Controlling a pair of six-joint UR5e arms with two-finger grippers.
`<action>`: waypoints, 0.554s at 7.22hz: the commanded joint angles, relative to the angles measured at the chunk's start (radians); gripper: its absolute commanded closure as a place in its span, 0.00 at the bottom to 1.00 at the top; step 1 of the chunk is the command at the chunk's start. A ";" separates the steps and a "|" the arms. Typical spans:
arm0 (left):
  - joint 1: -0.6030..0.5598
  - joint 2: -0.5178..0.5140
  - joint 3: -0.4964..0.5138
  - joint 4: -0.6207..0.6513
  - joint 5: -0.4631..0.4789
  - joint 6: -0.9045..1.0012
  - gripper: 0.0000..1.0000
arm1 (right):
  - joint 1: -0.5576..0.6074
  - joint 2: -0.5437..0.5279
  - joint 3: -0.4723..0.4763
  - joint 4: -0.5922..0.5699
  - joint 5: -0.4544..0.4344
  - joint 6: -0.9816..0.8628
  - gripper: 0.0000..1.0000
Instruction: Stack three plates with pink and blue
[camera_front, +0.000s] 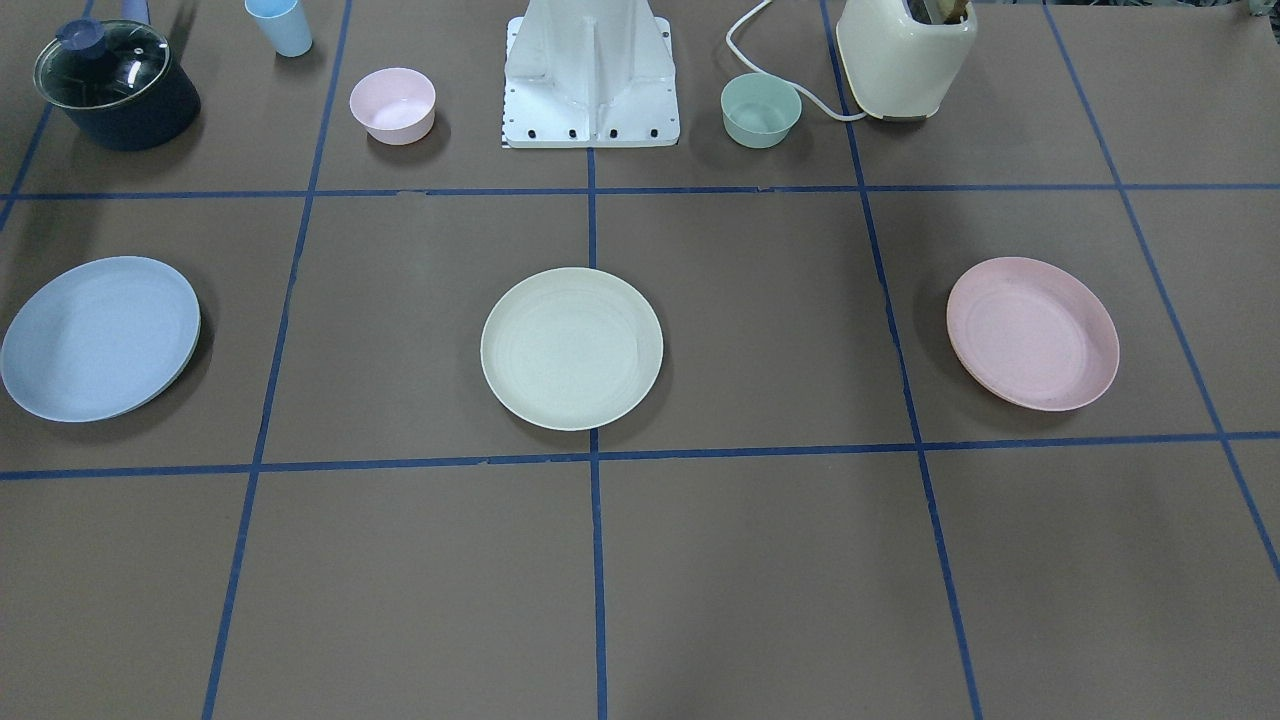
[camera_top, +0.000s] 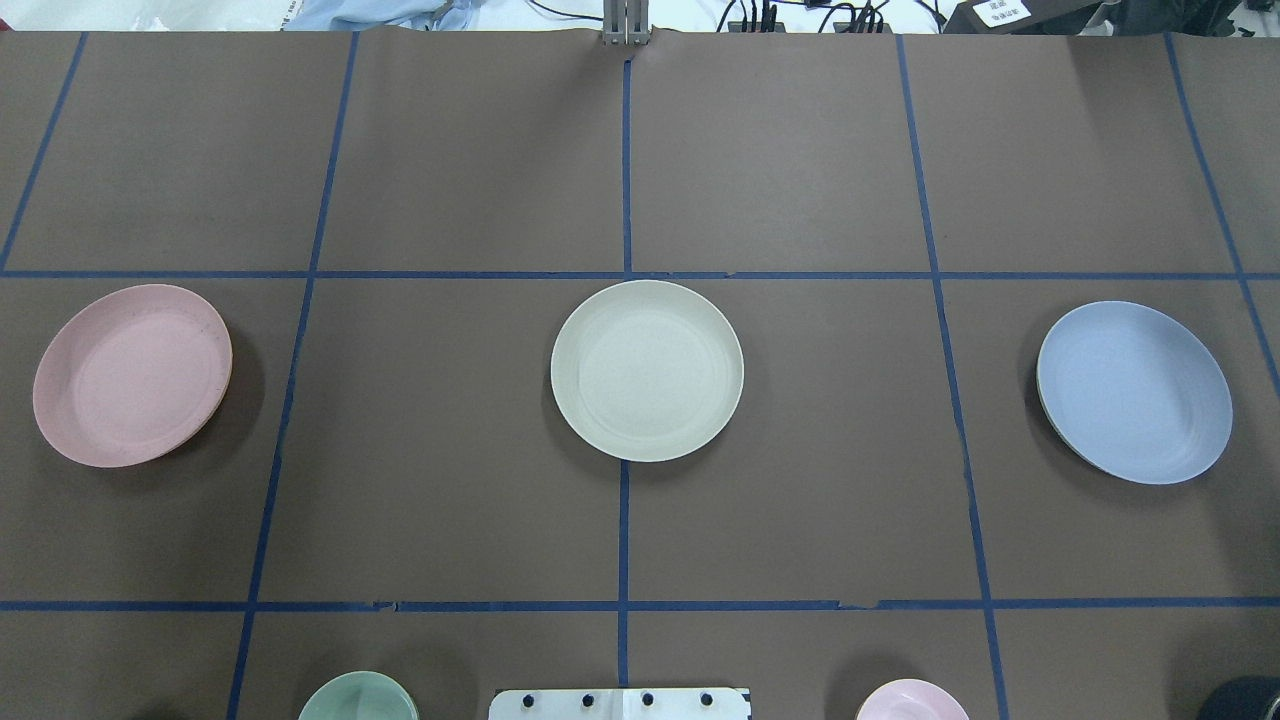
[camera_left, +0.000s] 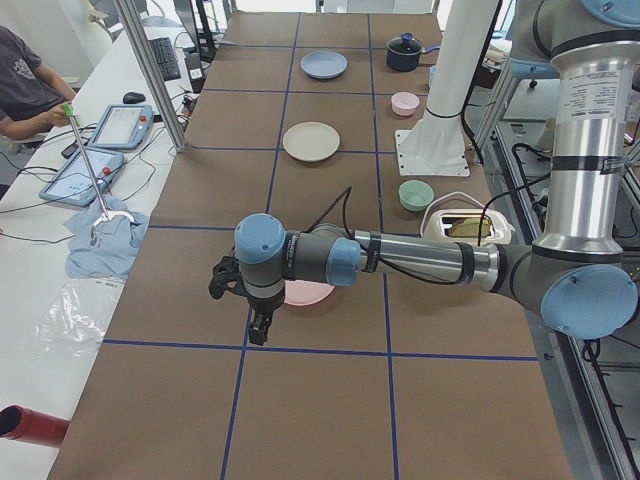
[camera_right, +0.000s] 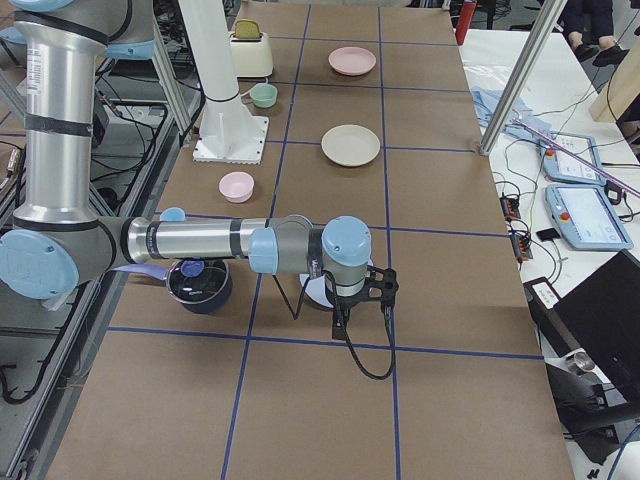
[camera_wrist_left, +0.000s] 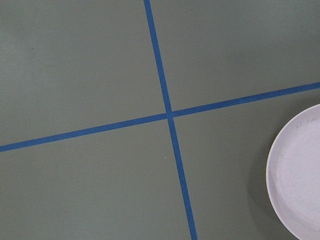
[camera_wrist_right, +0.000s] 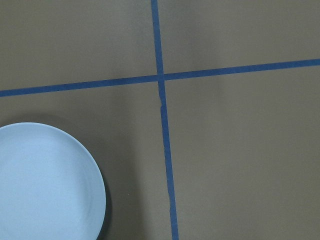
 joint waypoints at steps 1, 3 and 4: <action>0.000 0.002 -0.014 0.000 0.000 0.000 0.01 | 0.000 0.001 0.006 0.004 -0.002 -0.001 0.00; 0.000 0.004 -0.037 -0.008 -0.002 0.003 0.01 | 0.000 0.005 0.000 0.004 -0.002 0.001 0.00; 0.004 -0.005 -0.022 -0.047 -0.002 -0.007 0.01 | 0.000 0.005 -0.003 0.004 -0.005 0.001 0.00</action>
